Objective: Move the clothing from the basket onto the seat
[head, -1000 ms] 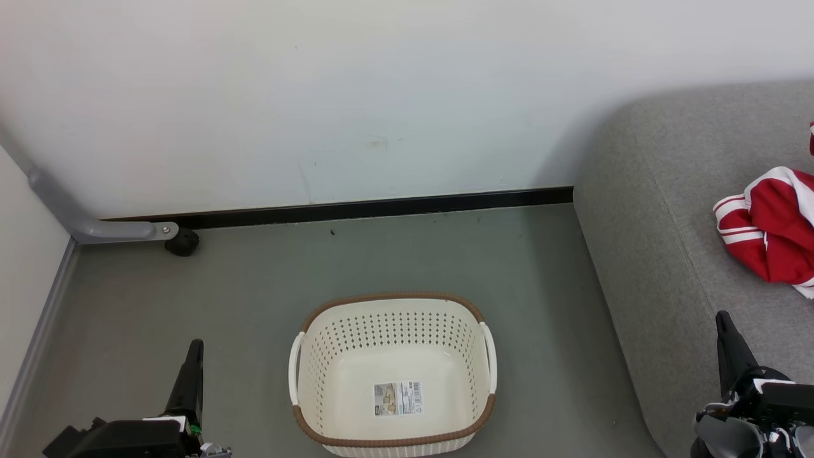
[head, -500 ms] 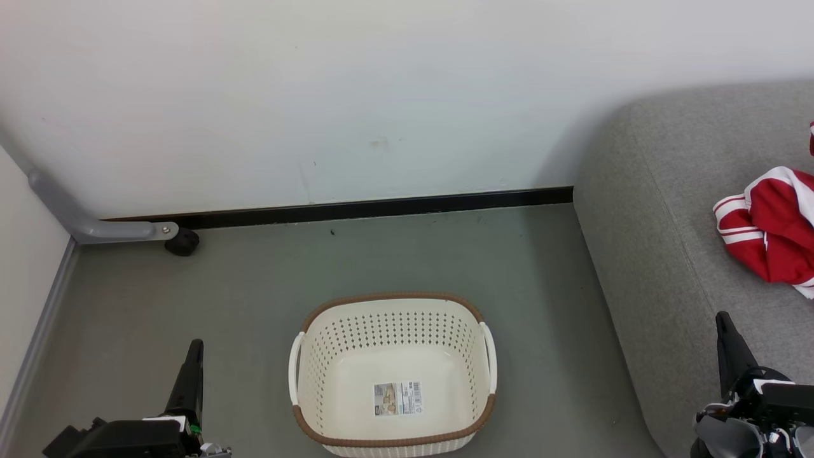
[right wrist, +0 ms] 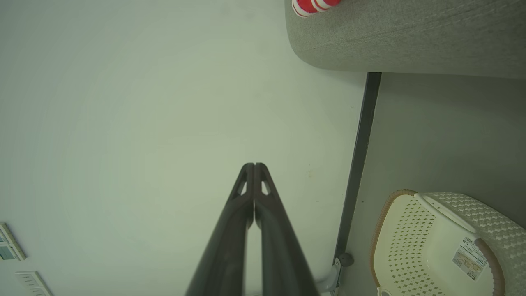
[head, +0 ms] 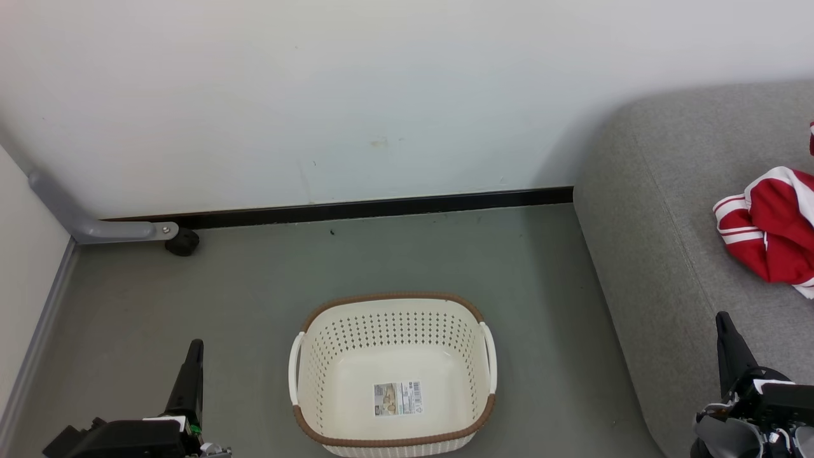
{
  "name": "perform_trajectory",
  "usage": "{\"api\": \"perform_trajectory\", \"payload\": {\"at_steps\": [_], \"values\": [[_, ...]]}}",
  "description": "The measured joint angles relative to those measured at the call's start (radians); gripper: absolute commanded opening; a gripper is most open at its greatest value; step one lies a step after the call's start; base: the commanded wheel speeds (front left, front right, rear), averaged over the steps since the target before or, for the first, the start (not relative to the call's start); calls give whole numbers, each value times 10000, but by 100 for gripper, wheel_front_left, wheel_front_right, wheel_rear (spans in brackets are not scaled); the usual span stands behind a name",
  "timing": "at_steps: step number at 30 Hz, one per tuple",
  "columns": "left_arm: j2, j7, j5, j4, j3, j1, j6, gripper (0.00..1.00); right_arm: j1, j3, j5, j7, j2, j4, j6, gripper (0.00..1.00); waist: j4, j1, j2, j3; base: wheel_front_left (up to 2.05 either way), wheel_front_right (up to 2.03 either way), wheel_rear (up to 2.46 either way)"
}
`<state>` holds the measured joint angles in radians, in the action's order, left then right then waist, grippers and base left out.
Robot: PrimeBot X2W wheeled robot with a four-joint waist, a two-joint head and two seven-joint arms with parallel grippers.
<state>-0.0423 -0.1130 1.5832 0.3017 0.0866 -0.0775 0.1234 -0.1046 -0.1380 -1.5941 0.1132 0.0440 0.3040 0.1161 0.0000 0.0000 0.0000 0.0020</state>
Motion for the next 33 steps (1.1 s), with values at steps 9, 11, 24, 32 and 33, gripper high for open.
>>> {"api": "perform_trajectory", "payload": {"at_steps": [9,11,24,32,33], "values": [[0,0,0,0,0,0,0,0,1,0,0,0,0,-2,0,0,0,0,0,0,0,0,0],[0,0,0,0,0,0,0,0,1,0,-2,0,0,-2,0,0,0,0,0,0,0,0,0],[0,0,0,0,0,0,0,0,2,0,-2,0,-2,-2,0,0,0,0,0,0,0,0,0],[0,0,0,-2,0,0,0,0,2,0,-2,0,-2,-2,0,0,0,0,0,0,0,0,0],[0,0,0,-2,0,0,0,0,2,0,-2,0,-2,-2,0,0,0,0,0,0,0,0,0]]}}
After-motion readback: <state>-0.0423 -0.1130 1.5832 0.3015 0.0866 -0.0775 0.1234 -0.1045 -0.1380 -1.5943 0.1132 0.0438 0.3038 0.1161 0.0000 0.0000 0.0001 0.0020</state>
